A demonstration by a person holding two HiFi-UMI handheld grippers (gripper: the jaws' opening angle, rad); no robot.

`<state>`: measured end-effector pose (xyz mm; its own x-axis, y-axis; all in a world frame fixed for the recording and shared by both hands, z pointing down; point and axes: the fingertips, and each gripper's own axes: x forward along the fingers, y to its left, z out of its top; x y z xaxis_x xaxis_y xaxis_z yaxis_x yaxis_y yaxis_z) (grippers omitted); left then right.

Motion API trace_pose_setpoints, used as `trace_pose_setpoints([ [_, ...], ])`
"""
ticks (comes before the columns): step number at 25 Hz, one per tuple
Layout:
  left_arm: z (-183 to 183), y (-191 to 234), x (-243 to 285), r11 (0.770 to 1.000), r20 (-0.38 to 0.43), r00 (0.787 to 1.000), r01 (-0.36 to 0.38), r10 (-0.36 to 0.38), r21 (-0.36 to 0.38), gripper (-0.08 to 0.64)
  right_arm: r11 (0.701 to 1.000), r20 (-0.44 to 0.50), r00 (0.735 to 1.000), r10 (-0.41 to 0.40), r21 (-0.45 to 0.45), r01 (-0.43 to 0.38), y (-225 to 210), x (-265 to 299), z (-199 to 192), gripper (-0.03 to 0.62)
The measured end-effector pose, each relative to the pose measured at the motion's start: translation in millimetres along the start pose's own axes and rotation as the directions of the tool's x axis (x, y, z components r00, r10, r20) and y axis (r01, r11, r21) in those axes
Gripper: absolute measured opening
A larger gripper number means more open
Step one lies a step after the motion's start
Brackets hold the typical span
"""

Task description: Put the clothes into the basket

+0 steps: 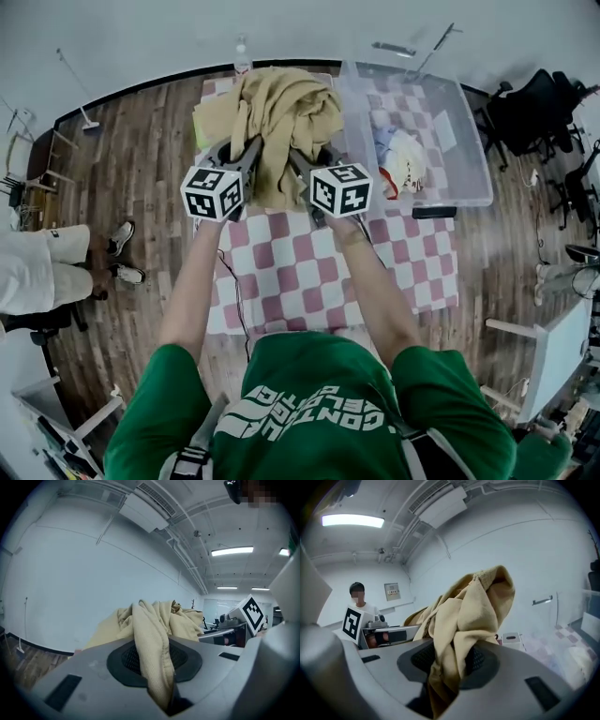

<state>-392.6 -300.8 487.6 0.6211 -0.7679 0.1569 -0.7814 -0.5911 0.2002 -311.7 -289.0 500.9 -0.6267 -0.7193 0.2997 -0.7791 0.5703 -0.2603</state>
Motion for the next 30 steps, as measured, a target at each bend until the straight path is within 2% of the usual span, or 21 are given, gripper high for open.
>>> trace_pose_setpoints([
  [8, 112.3, -43.1, -12.8, 0.986, 0.128, 0.992, -0.044, 0.024, 0.159, 0.064, 0.994, 0.166, 0.984, 0.067, -0.092, -0.052, 17.2, -47.1, 104.6, 0.117],
  [12, 156.0, -70.3, -12.9, 0.977, 0.182, 0.983, -0.069, 0.032, 0.2, 0.064, 0.987, 0.214, 0.971, 0.11, -0.141, -0.081, 17.0, -74.5, 148.2, 0.117],
  [20, 244.2, -130.0, -3.0, 0.944, 0.28, 0.96, -0.094, 0.001, 0.316, 0.064, 0.973, 0.337, 0.928, 0.162, -0.211, -0.093, 6.7, -132.9, 232.8, 0.117],
  [25, 286.0, -170.5, 17.0, 0.928, 0.326, 0.944, -0.085, -0.041, 0.363, 0.064, 0.967, 0.397, 0.903, 0.162, -0.245, -0.065, -14.9, -171.0, 275.4, 0.117],
  [30, 299.9, -212.1, 47.3, 0.922, 0.339, 0.936, -0.049, -0.091, 0.383, 0.064, 0.968, 0.426, 0.895, 0.13, -0.25, -0.021, -49.0, -208.0, 291.8, 0.116],
])
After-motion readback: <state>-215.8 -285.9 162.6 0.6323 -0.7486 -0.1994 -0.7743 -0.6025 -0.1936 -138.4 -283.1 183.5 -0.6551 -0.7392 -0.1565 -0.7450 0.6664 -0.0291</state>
